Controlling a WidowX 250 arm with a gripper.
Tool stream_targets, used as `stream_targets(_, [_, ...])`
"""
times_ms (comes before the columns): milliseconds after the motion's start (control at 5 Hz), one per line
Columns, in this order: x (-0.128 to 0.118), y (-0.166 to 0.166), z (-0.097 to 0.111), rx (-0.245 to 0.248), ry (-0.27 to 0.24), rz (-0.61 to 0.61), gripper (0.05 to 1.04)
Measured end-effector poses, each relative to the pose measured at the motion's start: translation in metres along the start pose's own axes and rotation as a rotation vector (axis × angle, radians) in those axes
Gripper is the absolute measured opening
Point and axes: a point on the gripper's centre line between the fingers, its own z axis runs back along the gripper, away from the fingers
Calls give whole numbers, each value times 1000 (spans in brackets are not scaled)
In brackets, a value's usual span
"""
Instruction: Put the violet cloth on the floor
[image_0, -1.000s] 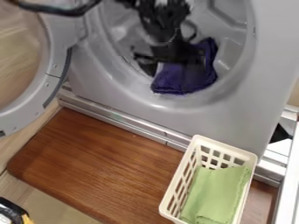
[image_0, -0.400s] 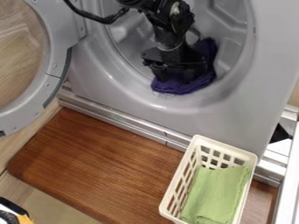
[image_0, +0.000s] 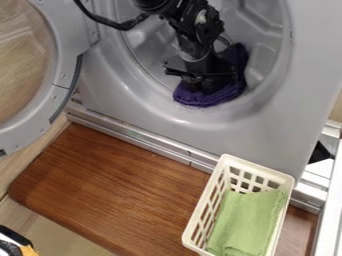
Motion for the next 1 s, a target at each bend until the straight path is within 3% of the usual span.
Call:
stream_targets(200, [-8,0,1,-2,8,-2,71])
stream_targets(400, [-12,4,9,8,0,-11,52])
stream_targets(800, [-20,23,83,52,-119,38,51])
stream_targets(1000, [-39,33,106,69,-116,54,51])
